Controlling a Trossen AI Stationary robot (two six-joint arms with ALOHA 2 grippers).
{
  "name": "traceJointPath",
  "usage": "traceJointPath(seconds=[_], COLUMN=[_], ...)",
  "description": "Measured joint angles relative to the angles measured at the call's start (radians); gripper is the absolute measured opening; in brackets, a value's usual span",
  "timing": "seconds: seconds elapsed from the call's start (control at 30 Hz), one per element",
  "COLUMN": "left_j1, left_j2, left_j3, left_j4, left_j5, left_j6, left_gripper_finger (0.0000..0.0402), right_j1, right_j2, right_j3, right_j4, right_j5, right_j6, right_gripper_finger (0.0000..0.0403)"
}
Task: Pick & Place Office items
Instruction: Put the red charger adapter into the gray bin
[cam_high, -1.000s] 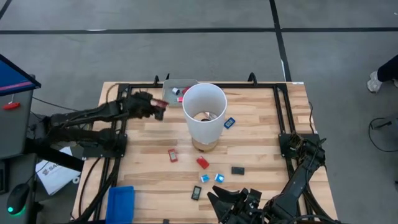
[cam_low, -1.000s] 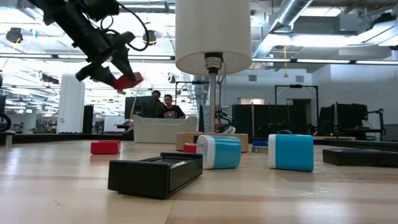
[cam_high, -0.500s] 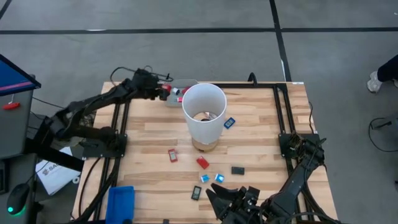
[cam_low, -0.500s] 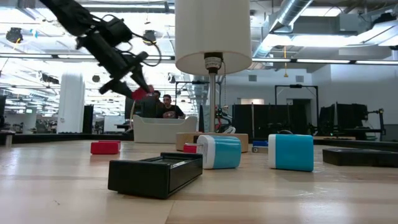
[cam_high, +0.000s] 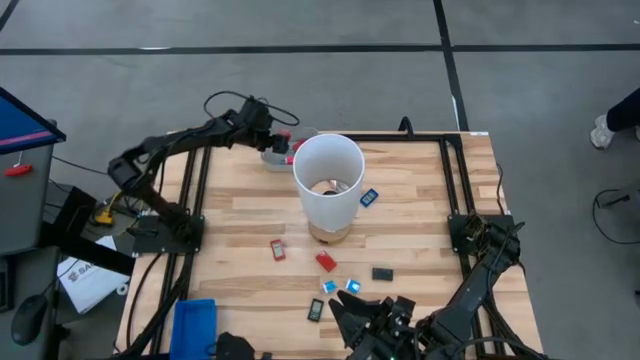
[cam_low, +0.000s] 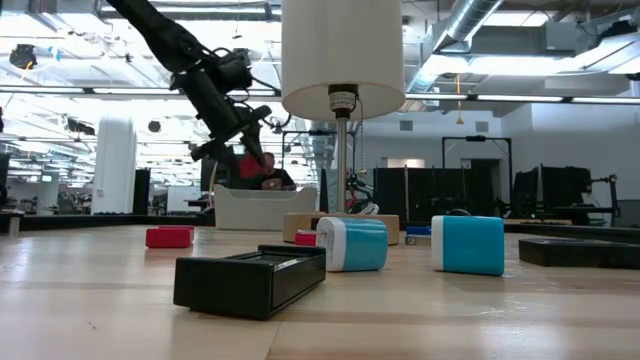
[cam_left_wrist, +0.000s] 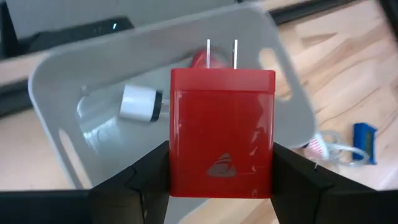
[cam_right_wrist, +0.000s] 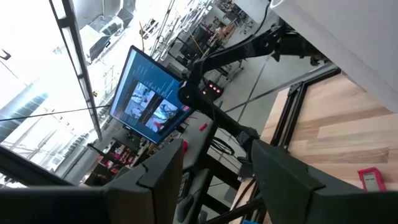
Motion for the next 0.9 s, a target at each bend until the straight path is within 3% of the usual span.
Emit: traceJointPath(seconds=[0.7,0.9], left_j1=[-0.003,-0.003], left_j2=[0.041,0.041], left_j3=[0.000,0.000], left_j4=[-0.026,-0.021], left_j5=[-0.009,-0.021], left_j6=[0.000,0.013], left_gripper_finger=[0.0208,0.0233], right_j1=[-0.013,-0.013], right_j2=[0.000,0.000], right_j3=[0.000,0.000], right_j4=[0.000,0.000], right_j5=[0.000,0.000], right_j6=[0.000,0.000], right_gripper_finger=[0.0184,0.0184])
